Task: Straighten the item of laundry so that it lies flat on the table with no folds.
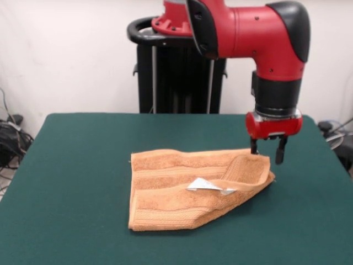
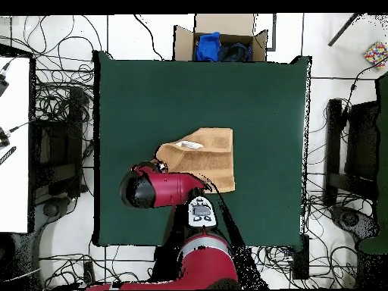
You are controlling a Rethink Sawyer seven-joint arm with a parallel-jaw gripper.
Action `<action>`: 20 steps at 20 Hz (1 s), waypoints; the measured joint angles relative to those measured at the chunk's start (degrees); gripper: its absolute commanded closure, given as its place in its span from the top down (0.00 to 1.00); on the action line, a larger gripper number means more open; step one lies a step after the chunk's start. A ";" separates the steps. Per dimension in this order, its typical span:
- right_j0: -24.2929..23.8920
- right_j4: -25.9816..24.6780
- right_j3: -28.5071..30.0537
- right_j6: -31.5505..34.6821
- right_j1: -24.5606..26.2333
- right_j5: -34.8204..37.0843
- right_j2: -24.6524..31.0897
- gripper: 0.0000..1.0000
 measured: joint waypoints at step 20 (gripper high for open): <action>0.52 2.63 0.46 0.00 -1.45 0.00 -1.61 1.00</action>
